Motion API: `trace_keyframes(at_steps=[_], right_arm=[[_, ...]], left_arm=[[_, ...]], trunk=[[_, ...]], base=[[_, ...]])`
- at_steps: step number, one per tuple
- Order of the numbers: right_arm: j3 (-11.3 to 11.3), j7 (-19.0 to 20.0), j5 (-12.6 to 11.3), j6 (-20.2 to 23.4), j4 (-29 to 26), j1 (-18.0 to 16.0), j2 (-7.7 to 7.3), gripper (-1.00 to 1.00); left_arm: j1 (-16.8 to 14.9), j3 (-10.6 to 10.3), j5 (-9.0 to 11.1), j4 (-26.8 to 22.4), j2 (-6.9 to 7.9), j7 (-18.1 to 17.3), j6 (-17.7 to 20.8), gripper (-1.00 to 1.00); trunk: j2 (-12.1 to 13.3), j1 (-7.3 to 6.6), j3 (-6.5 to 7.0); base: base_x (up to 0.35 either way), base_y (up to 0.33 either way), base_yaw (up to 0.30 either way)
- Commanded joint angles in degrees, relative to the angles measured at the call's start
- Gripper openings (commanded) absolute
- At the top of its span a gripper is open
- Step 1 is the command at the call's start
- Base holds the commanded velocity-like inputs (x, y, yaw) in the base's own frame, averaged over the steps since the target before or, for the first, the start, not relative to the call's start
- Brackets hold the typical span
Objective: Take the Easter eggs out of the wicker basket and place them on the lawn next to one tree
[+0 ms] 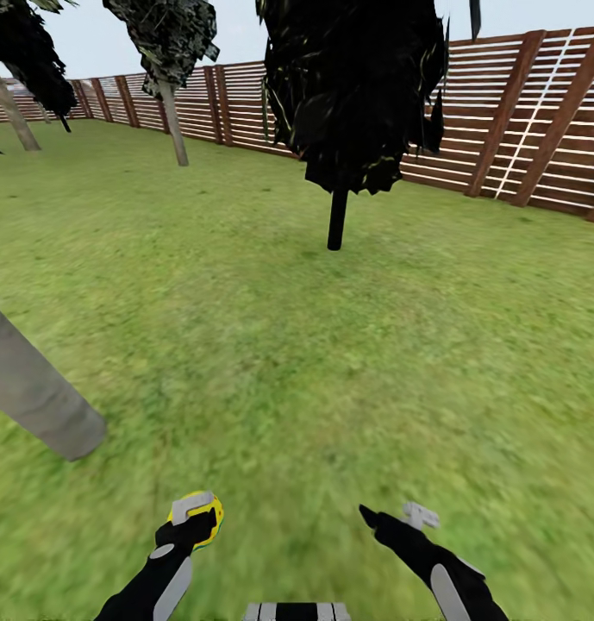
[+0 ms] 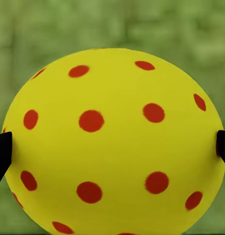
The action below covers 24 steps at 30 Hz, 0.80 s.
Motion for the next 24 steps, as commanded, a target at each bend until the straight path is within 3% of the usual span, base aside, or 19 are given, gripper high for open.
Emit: trace_keyframes(at_steps=[1,24], right_arm=[[-0.5,0.6,-0.3,0.5,0.0,0.0,-0.02,1.00],[-1.0,1.1,0.0,0.7,0.0,0.0,-0.11,1.00]], left_arm=[[0.0,-0.5,0.6,0.0,0.06,0.4,-0.1,-1.00],[0.0,-0.5,0.6,0.0,0.05,0.4,-0.1,-1.00]], trunk=[[0.0,0.01,-0.27],[-0.3,0.60,-5.37]], base=[[0.000,0.000,0.000],[0.000,0.000,0.000]])
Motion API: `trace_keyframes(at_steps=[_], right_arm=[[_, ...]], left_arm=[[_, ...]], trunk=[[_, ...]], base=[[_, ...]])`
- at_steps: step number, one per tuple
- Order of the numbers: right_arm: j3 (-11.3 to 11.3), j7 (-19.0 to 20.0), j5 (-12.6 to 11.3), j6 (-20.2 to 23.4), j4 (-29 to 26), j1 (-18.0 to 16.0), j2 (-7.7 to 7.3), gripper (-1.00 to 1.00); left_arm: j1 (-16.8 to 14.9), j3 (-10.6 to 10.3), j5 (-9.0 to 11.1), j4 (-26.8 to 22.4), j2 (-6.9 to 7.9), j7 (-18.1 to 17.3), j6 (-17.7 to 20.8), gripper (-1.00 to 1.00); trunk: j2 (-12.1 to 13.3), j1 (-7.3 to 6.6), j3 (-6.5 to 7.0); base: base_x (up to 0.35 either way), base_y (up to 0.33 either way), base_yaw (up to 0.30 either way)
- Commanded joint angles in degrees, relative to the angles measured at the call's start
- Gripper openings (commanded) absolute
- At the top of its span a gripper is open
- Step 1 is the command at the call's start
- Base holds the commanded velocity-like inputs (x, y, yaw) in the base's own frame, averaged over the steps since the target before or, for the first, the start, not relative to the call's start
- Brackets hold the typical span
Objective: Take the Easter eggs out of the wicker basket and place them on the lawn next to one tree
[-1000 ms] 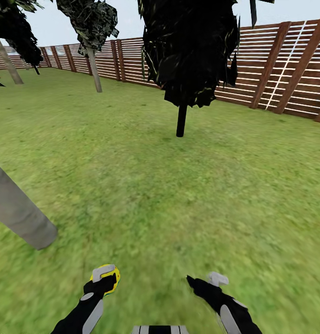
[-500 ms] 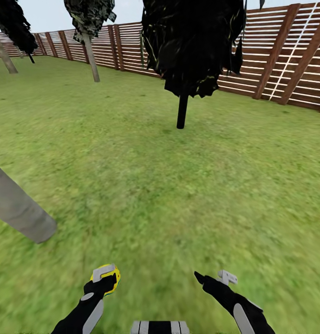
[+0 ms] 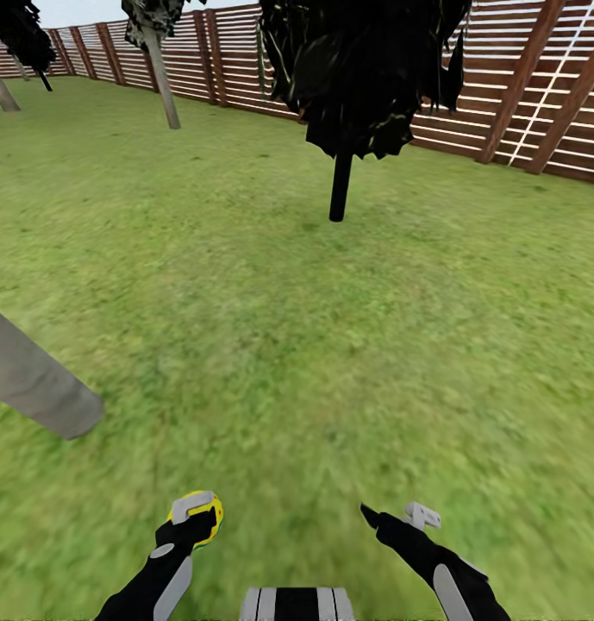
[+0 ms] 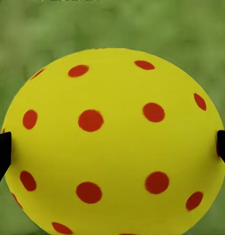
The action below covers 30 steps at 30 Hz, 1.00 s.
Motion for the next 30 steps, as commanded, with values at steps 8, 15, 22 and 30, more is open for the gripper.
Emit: trace_keyframes(at_steps=[8,15,22,30], right_arm=[[-0.1,0.2,-0.4,0.4,-0.1,0.0,0.04,1.00],[-0.1,0.2,-0.4,0.4,-0.1,0.0,0.02,1.00],[-0.1,0.2,-0.4,0.4,-0.1,0.0,0.04,1.00],[-0.1,0.2,-0.4,0.4,-0.1,0.0,0.08,1.00]], left_arm=[[0.0,-0.5,1.0,0.1,0.06,0.4,-0.1,-1.00],[0.0,-0.5,1.0,0.1,0.06,0.4,-0.2,-1.00],[0.0,-0.4,1.0,0.0,0.06,0.4,-0.2,-1.00],[0.0,-0.5,1.0,0.0,0.06,0.4,-0.2,-1.00]], trunk=[[-0.1,0.21,-1.83],[-0.1,0.21,-1.83],[-0.1,0.21,-1.83],[-0.1,0.21,-1.83]], base=[[0.000,0.000,0.000],[0.000,0.000,0.000],[0.000,0.000,0.000],[0.000,0.000,0.000]])
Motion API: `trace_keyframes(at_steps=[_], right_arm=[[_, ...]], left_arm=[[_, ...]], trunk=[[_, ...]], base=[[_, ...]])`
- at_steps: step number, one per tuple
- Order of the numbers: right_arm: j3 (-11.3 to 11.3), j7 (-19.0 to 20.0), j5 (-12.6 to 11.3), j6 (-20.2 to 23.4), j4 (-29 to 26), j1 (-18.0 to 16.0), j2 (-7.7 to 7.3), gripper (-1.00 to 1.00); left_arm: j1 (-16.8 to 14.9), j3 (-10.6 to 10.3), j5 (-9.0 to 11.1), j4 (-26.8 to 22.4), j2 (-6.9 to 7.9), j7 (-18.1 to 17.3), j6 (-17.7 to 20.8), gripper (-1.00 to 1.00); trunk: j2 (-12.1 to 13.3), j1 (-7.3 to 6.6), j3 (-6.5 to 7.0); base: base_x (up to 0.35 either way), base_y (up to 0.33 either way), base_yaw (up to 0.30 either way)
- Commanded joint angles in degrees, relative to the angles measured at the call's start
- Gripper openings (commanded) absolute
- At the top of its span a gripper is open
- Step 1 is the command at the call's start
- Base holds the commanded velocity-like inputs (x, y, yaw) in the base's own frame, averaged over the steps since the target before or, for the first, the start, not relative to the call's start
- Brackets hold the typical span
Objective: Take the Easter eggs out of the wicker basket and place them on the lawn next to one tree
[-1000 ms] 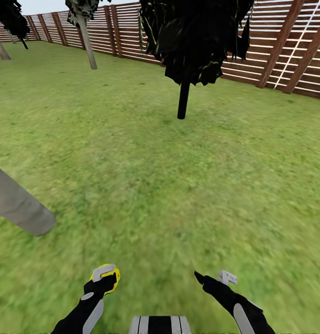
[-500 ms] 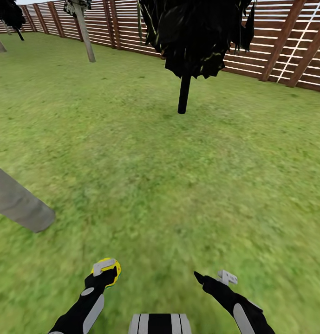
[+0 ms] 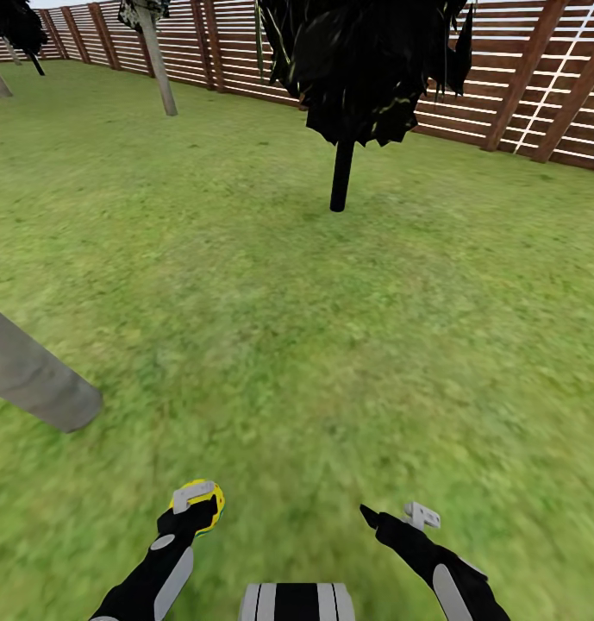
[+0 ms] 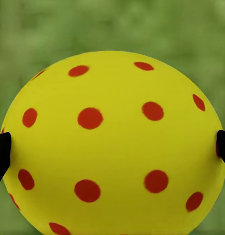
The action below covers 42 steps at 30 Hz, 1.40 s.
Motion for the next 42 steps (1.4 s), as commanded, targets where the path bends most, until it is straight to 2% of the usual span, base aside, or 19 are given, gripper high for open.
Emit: trace_keyframes(at_steps=[1,7,8,26,42], right_arm=[[-0.2,0.2,-0.4,0.4,-0.1,0.0,0.04,1.00],[-0.2,0.2,-0.4,0.4,-0.1,0.0,0.06,1.00],[-0.2,0.2,-0.4,0.4,-0.1,0.0,0.06,1.00],[-0.2,0.2,-0.5,0.4,0.0,0.0,0.06,1.00],[-0.1,0.2,-0.5,0.4,0.0,0.0,0.06,1.00]], left_arm=[[0.0,-0.6,0.9,3.3,0.06,0.3,-0.1,-1.00],[0.0,-0.6,1.0,3.2,0.06,0.4,-0.1,-1.00],[0.0,-0.6,1.0,3.0,0.06,0.4,-0.1,1.00],[0.0,-0.5,1.1,2.5,0.06,0.6,0.0,1.00],[0.0,-0.5,1.1,2.6,-0.03,1.0,0.1,1.00]], trunk=[[0.0,0.01,-0.04],[0.0,0.01,-0.04],[0.0,0.01,-0.04],[0.0,0.01,-0.04],[0.2,-0.40,3.50]], base=[[0.000,0.000,0.000],[0.000,0.000,0.000],[0.000,0.000,0.000],[0.000,0.000,0.000],[0.000,0.000,0.000]])
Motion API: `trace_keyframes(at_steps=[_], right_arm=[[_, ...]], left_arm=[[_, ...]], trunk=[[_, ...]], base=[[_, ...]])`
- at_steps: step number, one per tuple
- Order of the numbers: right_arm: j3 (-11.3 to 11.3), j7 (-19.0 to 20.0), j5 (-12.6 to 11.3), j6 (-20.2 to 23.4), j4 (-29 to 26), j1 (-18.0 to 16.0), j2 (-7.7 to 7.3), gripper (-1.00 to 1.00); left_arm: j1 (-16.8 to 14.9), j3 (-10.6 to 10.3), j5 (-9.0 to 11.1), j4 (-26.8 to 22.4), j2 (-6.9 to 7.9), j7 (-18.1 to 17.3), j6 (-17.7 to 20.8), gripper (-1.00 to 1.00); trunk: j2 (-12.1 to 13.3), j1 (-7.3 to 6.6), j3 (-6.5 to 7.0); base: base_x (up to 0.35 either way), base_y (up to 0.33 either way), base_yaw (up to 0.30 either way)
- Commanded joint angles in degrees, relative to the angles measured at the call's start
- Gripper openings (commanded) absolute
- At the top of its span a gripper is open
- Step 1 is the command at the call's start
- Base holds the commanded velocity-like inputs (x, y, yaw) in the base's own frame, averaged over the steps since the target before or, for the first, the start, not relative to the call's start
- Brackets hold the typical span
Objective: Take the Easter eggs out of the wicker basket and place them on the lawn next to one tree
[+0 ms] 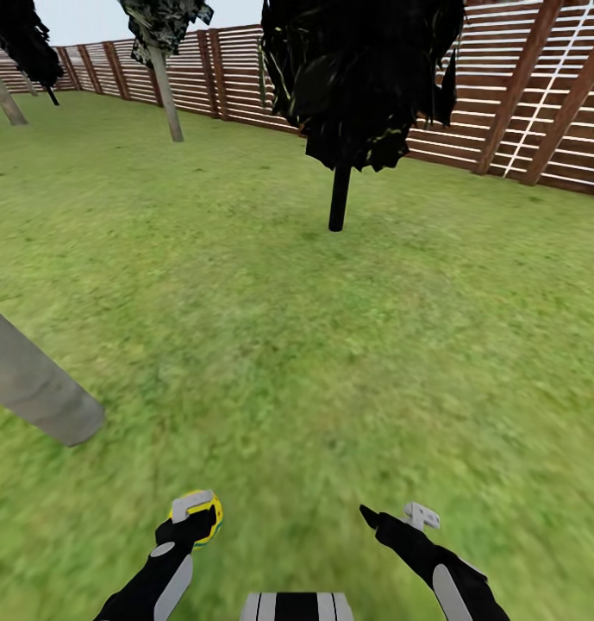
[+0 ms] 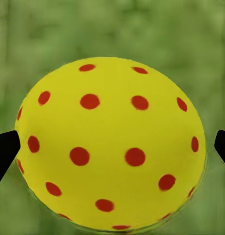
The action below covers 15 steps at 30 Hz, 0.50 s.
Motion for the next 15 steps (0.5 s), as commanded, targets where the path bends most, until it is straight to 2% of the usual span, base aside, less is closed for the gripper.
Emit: trace_keyframes(at_steps=[1,15], right_arm=[[-0.2,0.2,-0.4,0.4,0.0,0.0,0.03,1.00],[-0.2,0.2,-0.4,0.4,0.0,0.0,0.03,1.00]], left_arm=[[0.0,-0.4,0.6,0.0,0.06,0.5,-0.1,1.00],[0.0,0.0,0.6,-0.1,0.08,0.3,1.2,1.00]], trunk=[[0.0,-0.03,0.19],[0.2,-0.39,3.29]], base=[[0.000,0.000,0.000],[0.000,0.000,0.000]])
